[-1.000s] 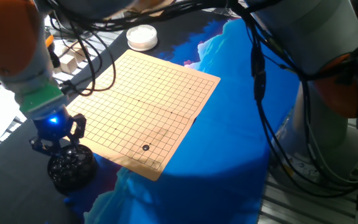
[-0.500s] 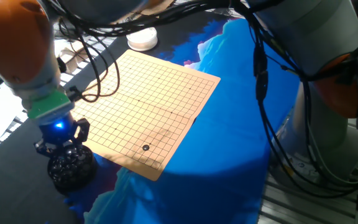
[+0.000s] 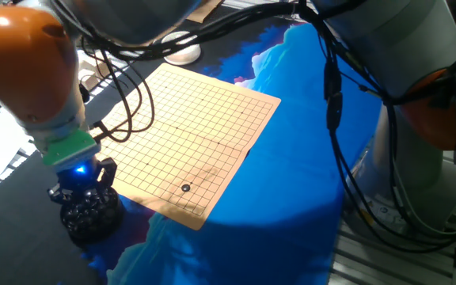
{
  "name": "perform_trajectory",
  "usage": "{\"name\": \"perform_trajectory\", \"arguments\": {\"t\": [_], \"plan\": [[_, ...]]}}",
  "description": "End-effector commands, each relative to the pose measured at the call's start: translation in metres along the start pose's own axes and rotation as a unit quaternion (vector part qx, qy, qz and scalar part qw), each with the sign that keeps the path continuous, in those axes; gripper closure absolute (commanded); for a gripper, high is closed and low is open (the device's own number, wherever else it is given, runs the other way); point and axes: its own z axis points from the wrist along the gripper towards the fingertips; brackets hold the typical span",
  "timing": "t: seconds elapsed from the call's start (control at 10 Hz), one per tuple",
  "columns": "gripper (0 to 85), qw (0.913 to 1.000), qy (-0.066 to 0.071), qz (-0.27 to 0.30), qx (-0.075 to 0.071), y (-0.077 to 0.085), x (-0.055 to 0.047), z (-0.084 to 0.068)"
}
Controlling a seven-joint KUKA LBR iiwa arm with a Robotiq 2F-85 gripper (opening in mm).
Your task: Play the first move as black on the 3-4 point in the upper right corner of the Go board
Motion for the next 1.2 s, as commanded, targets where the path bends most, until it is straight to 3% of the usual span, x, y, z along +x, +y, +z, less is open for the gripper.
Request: {"name": "perform_trajectory", "arguments": {"t": [0.0,0.2,1.1], "plan": [[51.0,1.0000,-0.003,0.000,0.001,0.000,0.000,0.003],[51.0,0.9998,-0.015,-0.005,0.010,-0.001,-0.003,0.011],[51.0,0.9995,-0.023,-0.016,0.011,-0.008,-0.001,0.020]]}}
